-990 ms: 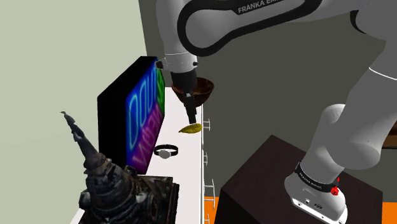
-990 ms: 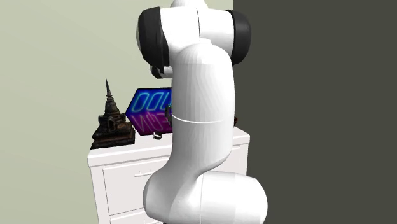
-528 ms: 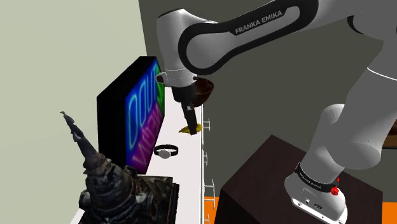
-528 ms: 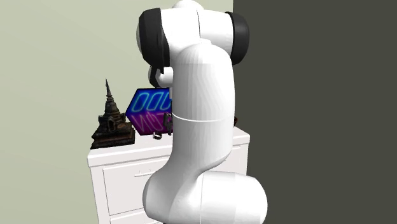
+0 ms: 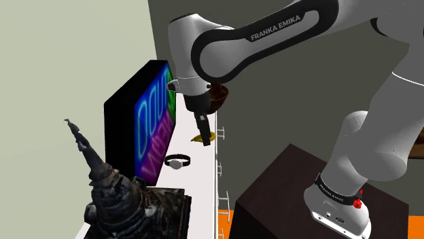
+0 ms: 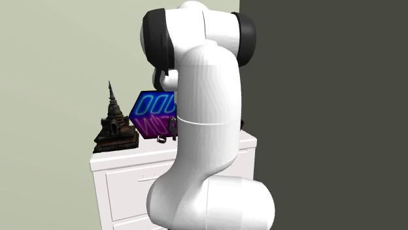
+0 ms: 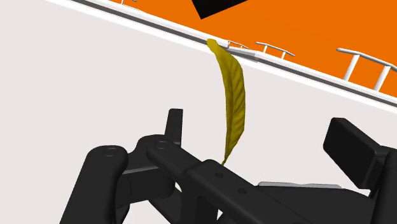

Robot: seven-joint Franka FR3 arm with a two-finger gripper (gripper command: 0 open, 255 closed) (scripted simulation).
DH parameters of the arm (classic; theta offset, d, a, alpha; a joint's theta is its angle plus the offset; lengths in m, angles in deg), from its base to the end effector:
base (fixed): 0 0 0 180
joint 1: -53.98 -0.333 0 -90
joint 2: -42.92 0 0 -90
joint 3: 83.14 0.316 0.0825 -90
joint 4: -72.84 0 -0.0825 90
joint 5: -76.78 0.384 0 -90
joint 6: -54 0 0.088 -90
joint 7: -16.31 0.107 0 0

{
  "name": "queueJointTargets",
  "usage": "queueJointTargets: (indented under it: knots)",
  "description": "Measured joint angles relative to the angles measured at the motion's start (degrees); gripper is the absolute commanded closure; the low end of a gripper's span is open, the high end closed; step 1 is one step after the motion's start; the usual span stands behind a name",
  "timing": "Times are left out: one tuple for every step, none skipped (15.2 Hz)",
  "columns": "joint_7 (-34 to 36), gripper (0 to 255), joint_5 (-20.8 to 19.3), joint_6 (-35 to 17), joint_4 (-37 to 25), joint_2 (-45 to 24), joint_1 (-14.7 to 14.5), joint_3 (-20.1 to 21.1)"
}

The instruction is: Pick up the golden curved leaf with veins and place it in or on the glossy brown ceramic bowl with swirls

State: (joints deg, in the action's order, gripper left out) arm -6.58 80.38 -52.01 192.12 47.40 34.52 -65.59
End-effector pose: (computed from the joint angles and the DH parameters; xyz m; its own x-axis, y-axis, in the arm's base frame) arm 0.4044 0.3138 0.4472 0.5131 0.8482 -0.1311 0.8457 -0.5258 -0.0916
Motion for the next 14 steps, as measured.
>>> queueJointTargets:
  knots:
    - [0.0, 255, 0.0, 0.0, 0.0, 0.0, 0.0, 0.0]
    - [0.0, 255, 0.0, 0.0, 0.0, 0.0, 0.0, 0.0]
    - [0.0, 255, 0.0, 0.0, 0.0, 0.0, 0.0, 0.0]
    - [0.0, 255, 0.0, 0.0, 0.0, 0.0, 0.0, 0.0]
    - [0.0, 255, 0.0, 0.0, 0.0, 0.0, 0.0, 0.0]
    - [0.0, 255, 0.0, 0.0, 0.0, 0.0, 0.0, 0.0]
    - [0.0, 255, 0.0, 0.0, 0.0, 0.0, 0.0, 0.0]
    - [0.0, 255, 0.1, 0.0, 0.0, 0.0, 0.0, 0.0]
    - [0.0, 255, 0.1, 0.0, 0.0, 0.0, 0.0, 0.0]
    - [0.0, 255, 0.1, 0.0, 0.0, 0.0, 0.0, 0.0]
    - [0.0, 255, 0.1, 0.4, -0.2, 0.1, 0.0, 0.0]
    - [0.0, 255, 0.1, 1.0, -0.7, 0.2, 0.0, 0.0]
    - [0.0, 0, 0.1, 1.0, -0.7, 0.3, 0.0, 0.0]
    - [0.0, 0, 0.1, 1.0, -0.7, 0.3, 0.0, 0.0]
